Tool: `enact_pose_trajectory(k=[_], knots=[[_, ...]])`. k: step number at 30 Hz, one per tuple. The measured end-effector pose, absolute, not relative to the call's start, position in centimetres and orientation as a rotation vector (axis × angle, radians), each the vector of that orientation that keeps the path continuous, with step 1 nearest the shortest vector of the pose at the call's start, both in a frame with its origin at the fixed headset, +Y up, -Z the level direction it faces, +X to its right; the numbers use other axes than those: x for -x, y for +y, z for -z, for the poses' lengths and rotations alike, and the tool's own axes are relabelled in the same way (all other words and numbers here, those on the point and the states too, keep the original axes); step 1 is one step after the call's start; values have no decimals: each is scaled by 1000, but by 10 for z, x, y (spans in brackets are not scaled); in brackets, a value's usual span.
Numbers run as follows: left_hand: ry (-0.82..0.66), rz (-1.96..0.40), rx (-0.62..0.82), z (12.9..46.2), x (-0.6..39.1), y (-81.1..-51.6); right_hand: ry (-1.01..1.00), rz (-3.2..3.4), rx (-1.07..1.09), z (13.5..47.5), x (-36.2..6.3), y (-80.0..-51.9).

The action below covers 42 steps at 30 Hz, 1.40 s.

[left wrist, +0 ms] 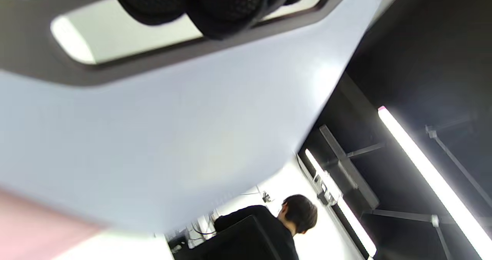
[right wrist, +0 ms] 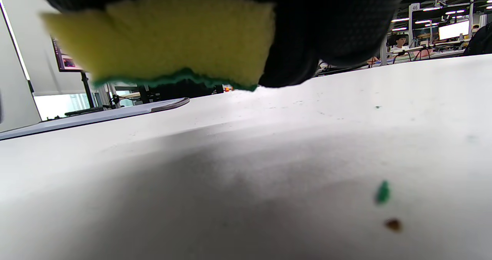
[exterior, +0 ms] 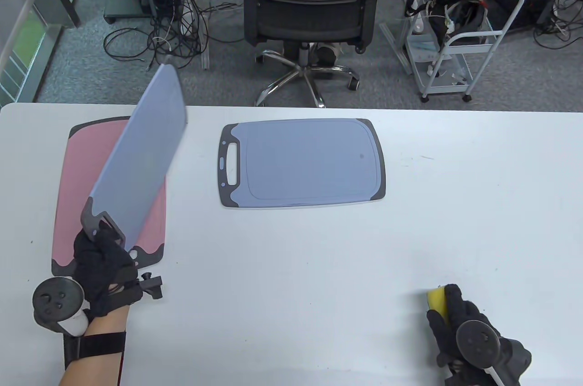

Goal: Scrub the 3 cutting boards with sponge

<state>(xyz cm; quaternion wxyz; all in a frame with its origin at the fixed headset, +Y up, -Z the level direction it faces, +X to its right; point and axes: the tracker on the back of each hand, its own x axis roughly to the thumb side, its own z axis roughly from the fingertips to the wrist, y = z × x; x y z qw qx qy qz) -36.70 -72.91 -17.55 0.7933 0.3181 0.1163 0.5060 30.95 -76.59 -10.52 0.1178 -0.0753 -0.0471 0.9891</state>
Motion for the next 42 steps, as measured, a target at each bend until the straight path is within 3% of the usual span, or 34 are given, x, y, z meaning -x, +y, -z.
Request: enact_pose_trajectory(k=[5, 13, 16, 18, 27, 34, 39, 42], knots=[[189, -1257, -598, 179, 360, -732, -164, -2873, 224, 102, -311, -763], [209, -1468, 45, 196, 317, -759, -180, -2862, 215, 100, -312, -762], [187, -1417, 346, 207, 299, -775, -190, -2851, 217, 99, -313, -761], [146, -1322, 451, 211, 288, -785, -181, -2852, 219, 100, -313, -762], [148, -1167, 577, 223, 263, -817, -162, -2863, 155, 116, -288, -760], [222, -1141, 613, 220, 261, -827, -79, -2942, -69, 172, -198, -740], [238, -1177, 623, 216, 258, -828, -17, -3003, -381, 231, -60, -738], [252, -1210, 633, 214, 257, -829, 9, -3016, -504, 247, 7, -743]])
